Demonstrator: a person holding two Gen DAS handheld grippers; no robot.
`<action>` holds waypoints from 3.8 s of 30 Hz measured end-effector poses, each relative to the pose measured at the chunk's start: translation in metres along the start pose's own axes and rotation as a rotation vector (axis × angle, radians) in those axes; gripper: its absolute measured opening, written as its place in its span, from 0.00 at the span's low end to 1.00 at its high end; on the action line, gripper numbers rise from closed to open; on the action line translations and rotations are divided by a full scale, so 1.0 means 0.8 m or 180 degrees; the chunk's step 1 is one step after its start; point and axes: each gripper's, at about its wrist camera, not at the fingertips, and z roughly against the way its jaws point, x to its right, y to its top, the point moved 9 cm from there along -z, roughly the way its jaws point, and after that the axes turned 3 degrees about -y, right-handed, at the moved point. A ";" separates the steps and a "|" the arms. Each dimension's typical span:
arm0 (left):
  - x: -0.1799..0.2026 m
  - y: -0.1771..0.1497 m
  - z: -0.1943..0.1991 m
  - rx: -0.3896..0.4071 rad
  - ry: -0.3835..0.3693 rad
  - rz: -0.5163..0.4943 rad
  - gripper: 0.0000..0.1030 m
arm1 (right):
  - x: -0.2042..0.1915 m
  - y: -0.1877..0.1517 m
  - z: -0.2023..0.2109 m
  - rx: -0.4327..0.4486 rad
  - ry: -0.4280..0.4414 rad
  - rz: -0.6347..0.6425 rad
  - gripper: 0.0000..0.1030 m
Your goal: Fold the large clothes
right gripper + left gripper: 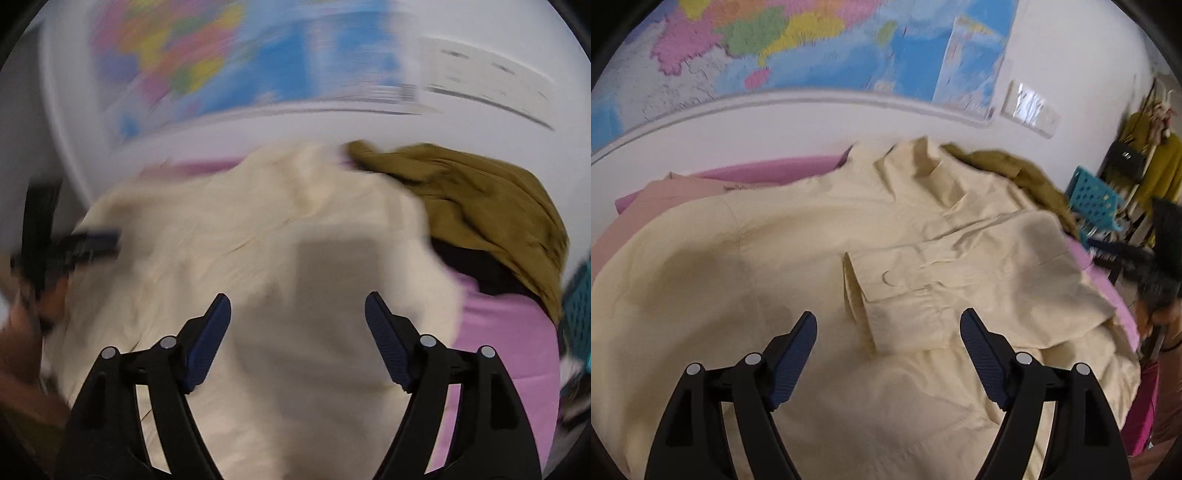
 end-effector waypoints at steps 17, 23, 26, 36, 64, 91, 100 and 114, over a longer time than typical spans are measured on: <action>-0.012 0.006 -0.093 -0.0681 0.0046 0.0077 0.60 | 0.128 0.049 -0.145 -0.0849 0.0161 -0.0898 0.39; -0.030 0.004 -0.092 -0.0686 0.0228 0.0073 0.02 | 0.147 0.079 -0.109 -0.0666 -0.0316 -0.0370 0.04; -0.042 -0.005 -0.085 -0.0710 0.0218 0.0107 0.01 | 0.154 0.109 -0.081 -0.0393 -0.0424 -0.0341 0.04; -0.033 0.004 -0.079 -0.0662 0.0024 -0.0002 0.47 | 0.171 0.085 -0.115 -0.0471 -0.0621 -0.0553 0.05; -0.117 -0.039 0.140 0.0349 0.0952 0.0099 0.66 | -0.183 -0.034 -0.133 -0.0830 0.0686 0.1042 0.37; -0.204 -0.121 0.227 -0.0010 0.0962 0.0510 0.09 | -0.576 -0.133 -0.018 -0.0605 0.2819 0.1992 0.86; -0.185 -0.113 0.207 -0.0085 0.0703 0.0606 0.09 | -0.610 -0.149 -0.045 -0.0775 0.2865 0.1735 0.10; -0.077 0.026 0.282 0.1098 0.0123 0.0109 0.64 | -0.249 0.106 0.092 0.0526 0.2380 0.0182 0.08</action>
